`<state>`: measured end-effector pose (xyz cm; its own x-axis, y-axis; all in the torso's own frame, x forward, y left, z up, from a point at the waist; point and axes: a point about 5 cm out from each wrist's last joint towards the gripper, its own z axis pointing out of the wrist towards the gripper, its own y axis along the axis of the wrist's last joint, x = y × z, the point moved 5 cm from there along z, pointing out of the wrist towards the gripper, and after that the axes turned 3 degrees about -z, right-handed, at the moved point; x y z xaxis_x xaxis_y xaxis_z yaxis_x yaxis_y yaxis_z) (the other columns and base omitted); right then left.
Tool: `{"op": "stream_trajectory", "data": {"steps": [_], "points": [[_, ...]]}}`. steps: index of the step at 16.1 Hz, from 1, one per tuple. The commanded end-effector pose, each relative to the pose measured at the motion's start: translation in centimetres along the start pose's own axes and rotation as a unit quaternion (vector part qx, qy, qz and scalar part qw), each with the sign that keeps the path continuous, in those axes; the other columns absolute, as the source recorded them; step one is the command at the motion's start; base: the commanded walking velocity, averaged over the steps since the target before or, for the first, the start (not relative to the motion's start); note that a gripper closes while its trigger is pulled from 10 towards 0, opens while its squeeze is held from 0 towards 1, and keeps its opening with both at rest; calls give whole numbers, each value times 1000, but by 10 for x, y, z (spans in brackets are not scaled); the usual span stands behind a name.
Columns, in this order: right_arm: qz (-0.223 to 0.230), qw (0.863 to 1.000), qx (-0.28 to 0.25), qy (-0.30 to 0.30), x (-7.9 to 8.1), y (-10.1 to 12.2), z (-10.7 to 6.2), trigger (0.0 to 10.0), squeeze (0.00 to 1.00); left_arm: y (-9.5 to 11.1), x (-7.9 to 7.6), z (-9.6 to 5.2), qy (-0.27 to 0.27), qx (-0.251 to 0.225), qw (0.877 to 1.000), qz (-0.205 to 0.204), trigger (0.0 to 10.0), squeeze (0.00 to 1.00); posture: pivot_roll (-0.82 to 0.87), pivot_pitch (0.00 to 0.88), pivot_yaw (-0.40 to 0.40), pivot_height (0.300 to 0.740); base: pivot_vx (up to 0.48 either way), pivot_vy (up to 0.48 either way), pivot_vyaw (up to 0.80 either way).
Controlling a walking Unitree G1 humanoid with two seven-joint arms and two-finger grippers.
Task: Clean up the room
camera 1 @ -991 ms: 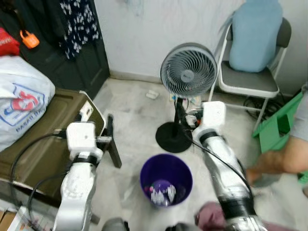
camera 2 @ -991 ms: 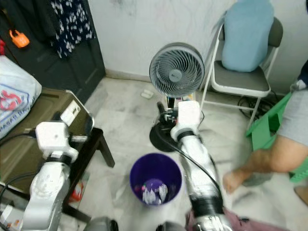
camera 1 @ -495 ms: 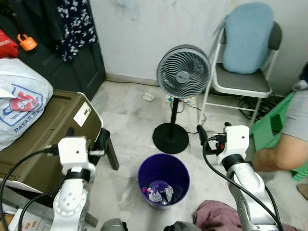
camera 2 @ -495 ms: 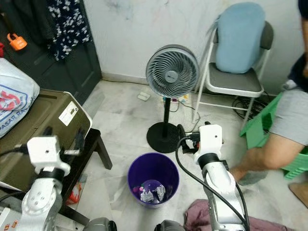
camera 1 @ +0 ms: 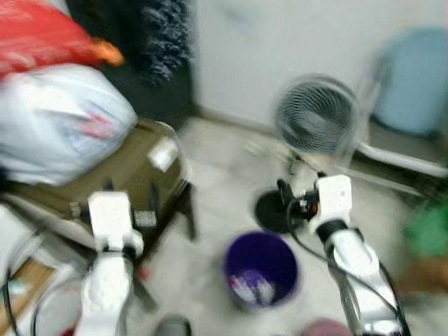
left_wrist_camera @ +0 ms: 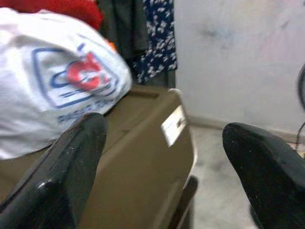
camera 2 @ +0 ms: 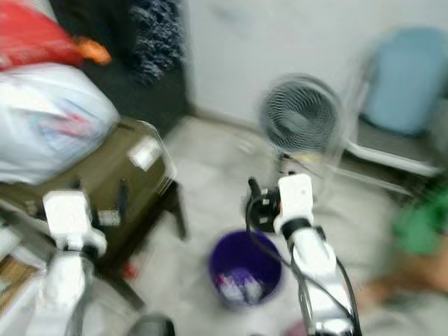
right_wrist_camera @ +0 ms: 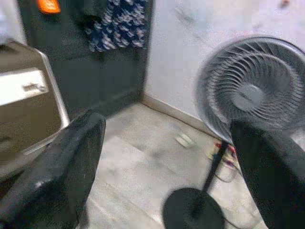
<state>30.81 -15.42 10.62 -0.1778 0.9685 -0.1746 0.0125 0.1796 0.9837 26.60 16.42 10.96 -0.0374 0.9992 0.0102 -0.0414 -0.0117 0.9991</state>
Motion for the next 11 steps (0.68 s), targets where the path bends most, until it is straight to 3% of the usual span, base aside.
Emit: {"op": "stream_trajectory", "data": {"steps": [1,11], "points": [[-2,1000,-7,8,4,6,4,10000,0,6,2,3,4,-10,1000,5,10000,0,-105,0,7,740,0,0,800],[10,1000,-24,6,6,17,23,10000,0,6,5,7,19,-12,1000,18,10000,0,-101,0,14,740,0,0,800]]}}
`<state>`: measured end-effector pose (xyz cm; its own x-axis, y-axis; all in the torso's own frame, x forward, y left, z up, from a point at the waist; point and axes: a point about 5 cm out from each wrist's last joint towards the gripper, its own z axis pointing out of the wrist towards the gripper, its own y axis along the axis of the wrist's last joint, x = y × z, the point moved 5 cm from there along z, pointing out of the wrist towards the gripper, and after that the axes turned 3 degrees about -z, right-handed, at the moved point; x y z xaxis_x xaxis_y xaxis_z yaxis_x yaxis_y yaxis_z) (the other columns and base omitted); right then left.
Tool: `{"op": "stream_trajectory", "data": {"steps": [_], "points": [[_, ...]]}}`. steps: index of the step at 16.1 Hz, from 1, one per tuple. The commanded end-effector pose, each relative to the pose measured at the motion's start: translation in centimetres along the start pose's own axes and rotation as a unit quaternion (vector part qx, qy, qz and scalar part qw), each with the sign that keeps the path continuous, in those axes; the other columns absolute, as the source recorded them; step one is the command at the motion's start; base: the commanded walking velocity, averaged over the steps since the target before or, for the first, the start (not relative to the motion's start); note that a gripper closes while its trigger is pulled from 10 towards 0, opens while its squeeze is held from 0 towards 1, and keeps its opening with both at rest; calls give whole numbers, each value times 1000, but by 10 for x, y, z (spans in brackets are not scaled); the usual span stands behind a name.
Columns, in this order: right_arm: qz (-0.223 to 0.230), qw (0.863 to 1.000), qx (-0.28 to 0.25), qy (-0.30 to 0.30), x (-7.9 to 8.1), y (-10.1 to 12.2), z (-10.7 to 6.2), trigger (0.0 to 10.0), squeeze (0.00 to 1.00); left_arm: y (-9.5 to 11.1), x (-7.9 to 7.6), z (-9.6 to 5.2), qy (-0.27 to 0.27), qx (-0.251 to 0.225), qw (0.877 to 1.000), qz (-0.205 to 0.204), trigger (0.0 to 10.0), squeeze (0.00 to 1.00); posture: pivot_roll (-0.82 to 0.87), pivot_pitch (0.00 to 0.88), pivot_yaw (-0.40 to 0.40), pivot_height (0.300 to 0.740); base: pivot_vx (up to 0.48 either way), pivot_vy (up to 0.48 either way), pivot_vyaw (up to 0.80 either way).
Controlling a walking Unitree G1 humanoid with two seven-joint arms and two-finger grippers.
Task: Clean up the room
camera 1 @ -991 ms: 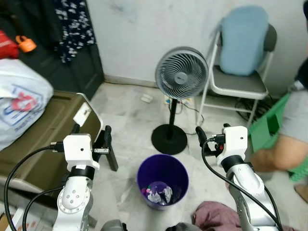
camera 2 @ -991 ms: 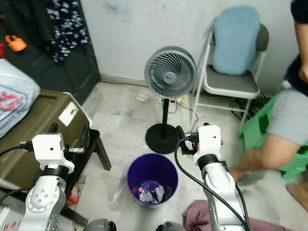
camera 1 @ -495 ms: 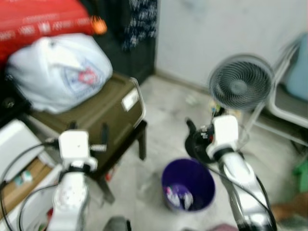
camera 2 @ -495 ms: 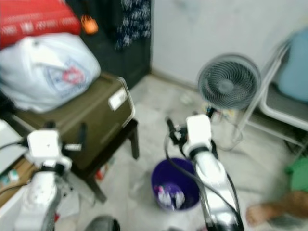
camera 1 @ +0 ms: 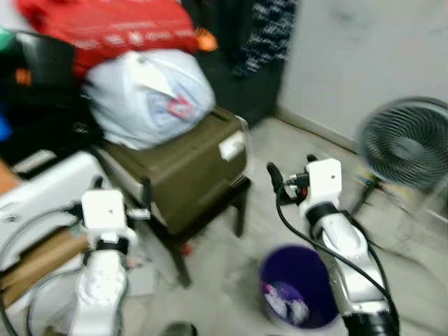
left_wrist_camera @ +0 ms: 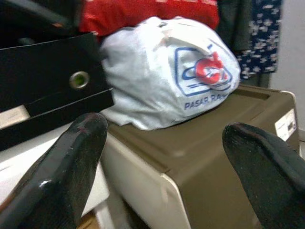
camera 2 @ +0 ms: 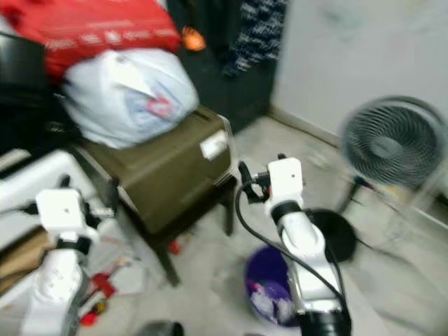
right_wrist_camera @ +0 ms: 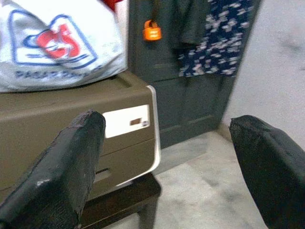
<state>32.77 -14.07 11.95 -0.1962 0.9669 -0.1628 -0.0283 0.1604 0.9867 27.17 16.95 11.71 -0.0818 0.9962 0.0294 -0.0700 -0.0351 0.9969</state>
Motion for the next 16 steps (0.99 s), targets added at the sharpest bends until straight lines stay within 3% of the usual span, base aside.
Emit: {"op": "stream_trajectory", "data": {"steps": [1,6,9,13,16], "points": [[5,1000,-2,-4,-1,1,3,10000,0,-2,-1,0,-4,4,1000,7,10000,0,-100,0,14,740,0,0,800],[17,1000,7,-13,-1,-5,-1,10000,0,-6,18,-6,44,19,998,32,10000,0,-97,0,22,740,0,0,800],[32,999,26,-23,-4,-14,-9,10000,0,-13,39,-10,90,42,994,38,10000,0,-107,0,29,740,0,0,800],[35,999,15,-26,-5,-6,1,10000,0,-20,40,-10,103,69,992,32,10000,0,-108,0,25,740,0,0,800],[36,999,19,-23,-5,-7,-3,10000,0,-19,34,-15,73,61,995,33,10000,0,-98,0,17,740,0,0,800]]}}
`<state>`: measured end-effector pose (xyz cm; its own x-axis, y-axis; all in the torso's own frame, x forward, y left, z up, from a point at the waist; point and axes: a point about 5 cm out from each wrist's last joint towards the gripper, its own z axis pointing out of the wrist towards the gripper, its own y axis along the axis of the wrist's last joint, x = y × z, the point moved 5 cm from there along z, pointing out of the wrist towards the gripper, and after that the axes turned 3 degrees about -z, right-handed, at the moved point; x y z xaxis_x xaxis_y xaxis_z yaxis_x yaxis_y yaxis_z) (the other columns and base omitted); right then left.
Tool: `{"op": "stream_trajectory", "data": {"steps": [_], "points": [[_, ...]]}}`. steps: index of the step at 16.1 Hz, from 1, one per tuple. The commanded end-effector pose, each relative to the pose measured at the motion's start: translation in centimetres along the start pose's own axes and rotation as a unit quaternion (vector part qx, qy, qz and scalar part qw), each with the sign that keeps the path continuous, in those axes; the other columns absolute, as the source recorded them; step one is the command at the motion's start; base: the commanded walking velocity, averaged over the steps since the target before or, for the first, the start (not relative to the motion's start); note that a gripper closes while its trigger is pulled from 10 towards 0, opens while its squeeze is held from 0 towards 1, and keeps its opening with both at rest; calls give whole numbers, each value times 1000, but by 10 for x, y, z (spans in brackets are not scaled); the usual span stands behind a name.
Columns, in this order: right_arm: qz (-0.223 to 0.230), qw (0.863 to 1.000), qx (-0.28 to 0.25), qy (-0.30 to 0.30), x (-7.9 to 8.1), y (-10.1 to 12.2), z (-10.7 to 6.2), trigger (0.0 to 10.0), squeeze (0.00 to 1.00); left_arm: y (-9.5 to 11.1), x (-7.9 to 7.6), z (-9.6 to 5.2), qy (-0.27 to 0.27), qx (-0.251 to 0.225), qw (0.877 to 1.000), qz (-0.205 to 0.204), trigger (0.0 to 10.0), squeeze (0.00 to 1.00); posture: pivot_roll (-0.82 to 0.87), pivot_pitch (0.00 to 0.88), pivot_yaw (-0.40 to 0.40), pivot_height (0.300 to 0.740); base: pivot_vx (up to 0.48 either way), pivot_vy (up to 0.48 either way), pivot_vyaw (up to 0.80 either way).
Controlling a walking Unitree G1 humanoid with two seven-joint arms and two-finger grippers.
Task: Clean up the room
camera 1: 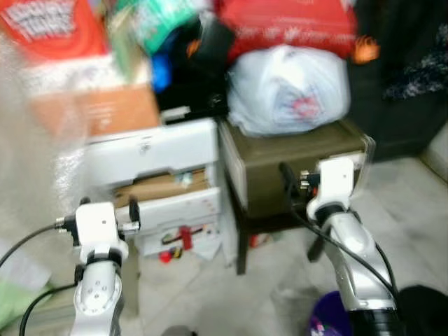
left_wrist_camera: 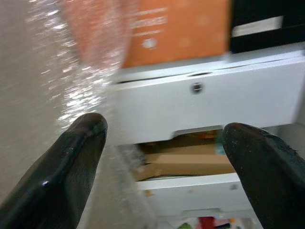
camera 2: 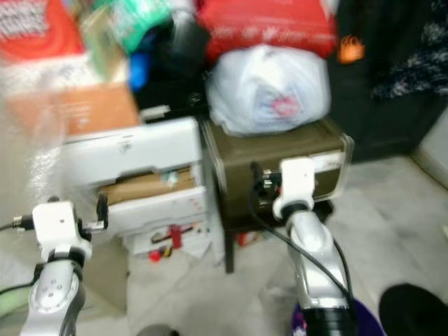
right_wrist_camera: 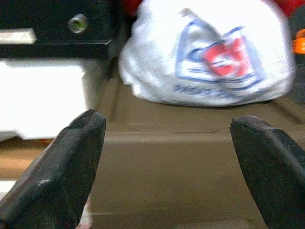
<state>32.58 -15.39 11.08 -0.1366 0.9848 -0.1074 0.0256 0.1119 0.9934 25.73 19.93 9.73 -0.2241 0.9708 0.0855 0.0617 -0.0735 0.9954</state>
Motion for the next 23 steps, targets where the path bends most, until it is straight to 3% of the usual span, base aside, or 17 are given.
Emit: {"op": "stream_trajectory", "data": {"steps": [1,4,9,12,23], "points": [[7,1000,0,7,6,2,-1,10000,0,0,5,-3,2,1,1000,6,10000,0,-98,0,17,740,0,0,800],[21,999,22,-35,-10,-13,-15,10000,0,1,-5,-1,-30,-7,999,9,10000,0,-125,0,61,740,0,0,800],[15,998,6,-55,-11,-6,-12,10000,0,14,-22,16,-85,-29,996,15,10000,0,-205,0,128,740,0,0,291],[17,998,13,-60,-12,-7,-13,10000,0,16,-28,22,-97,-35,995,14,10000,0,-219,0,122,740,0,0,0],[24,999,18,29,28,-4,24,10000,0,5,-10,-1,-24,-26,999,-11,10000,0,-40,0,-28,740,0,0,0]]}}
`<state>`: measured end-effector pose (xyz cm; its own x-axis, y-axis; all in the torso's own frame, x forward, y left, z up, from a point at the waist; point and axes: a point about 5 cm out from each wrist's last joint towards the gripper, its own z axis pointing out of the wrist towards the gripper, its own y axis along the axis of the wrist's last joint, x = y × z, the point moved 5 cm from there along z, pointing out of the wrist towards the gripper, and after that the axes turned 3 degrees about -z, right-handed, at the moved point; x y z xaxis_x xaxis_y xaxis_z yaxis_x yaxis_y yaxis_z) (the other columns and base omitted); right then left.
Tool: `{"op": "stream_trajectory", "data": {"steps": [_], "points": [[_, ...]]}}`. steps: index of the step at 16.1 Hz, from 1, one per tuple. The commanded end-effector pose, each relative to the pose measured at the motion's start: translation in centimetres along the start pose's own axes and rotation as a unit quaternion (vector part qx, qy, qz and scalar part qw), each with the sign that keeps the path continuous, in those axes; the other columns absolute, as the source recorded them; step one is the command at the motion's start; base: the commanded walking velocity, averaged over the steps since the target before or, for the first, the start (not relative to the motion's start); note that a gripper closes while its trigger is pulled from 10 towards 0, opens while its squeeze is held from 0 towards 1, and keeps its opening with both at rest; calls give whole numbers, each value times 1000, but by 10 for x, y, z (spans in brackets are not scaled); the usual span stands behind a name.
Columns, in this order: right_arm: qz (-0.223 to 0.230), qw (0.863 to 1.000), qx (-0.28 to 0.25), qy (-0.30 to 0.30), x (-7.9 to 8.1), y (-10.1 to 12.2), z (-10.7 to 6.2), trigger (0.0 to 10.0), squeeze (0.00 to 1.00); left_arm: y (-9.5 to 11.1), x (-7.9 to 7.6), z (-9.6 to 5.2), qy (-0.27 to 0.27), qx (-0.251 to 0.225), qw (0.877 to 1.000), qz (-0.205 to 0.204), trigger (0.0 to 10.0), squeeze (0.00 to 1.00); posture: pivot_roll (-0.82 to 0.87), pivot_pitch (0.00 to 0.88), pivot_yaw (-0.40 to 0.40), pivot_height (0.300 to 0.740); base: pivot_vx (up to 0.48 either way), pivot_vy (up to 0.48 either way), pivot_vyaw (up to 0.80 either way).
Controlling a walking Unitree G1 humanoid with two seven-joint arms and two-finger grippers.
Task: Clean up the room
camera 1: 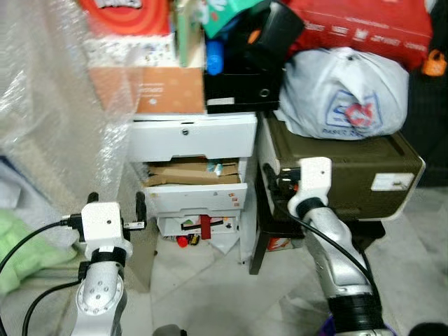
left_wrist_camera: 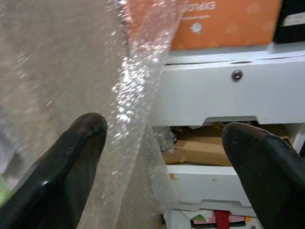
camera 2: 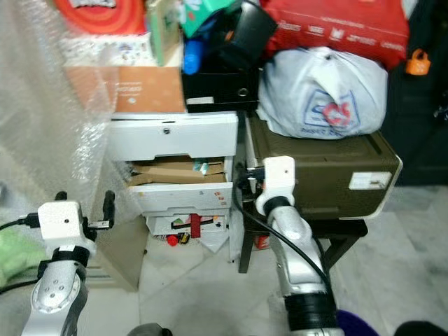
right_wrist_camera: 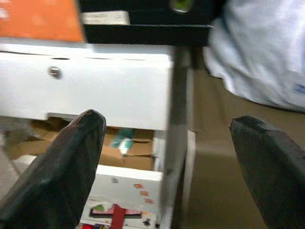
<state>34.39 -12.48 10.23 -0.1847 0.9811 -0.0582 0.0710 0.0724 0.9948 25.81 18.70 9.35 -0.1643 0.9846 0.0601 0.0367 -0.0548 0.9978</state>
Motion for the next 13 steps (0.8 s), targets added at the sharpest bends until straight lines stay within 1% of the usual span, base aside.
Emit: {"op": "stream_trajectory", "data": {"steps": [1,2,3,4,6,7,8,9,10,11,12,13], "points": [[1,1000,-1,3,1,0,1,10000,0,8,1,0,4,-15,1000,0,10000,0,-39,0,-29,740,0,0,0],[8,1000,1,-3,-1,-1,0,10000,0,7,0,-1,3,-13,1000,-1,10000,0,-46,0,-23,740,0,0,0],[19,1000,7,-19,-8,-4,-5,10000,0,3,1,-1,3,-4,1000,-7,10000,0,-56,0,-17,740,0,0,800],[21,1000,8,-22,-12,-5,-9,10000,0,4,1,0,2,-5,1000,-7,10000,0,-62,0,-13,740,0,0,800],[32,999,13,-28,-19,-8,-26,10000,0,8,2,1,0,-13,1000,1,10000,0,-65,0,-9,740,0,0,0],[27,999,16,-28,-22,-9,-33,10000,0,9,3,1,0,-14,1000,2,10000,0,-66,0,-8,740,0,0,0],[11,999,21,-34,-32,-12,-48,10000,0,9,5,2,2,-15,1000,3,10000,0,-80,0,3,740,0,0,0],[7,998,38,-47,-46,-20,-68,10000,0,9,7,3,2,-14,1000,3,10000,0,-90,0,9,740,0,0,0],[7,998,43,-50,-49,-23,-72,10000,0,9,7,4,1,-13,1000,2,10000,0,-97,0,14,740,0,0,0],[5,998,45,-46,-47,-23,-74,10000,0,9,3,5,-5,-13,1000,0,10000,0,-104,0,19,740,0,0,0],[5,998,36,-48,-46,-19,-69,10000,0,10,1,6,-7,-13,1000,-1,10000,0,-104,0,19,740,0,0,0],[12,999,23,-46,-39,-12,-58,10000,0,11,2,6,-6,-16,1000,2,10000,0,-103,0,19,740,0,0,0]]}}
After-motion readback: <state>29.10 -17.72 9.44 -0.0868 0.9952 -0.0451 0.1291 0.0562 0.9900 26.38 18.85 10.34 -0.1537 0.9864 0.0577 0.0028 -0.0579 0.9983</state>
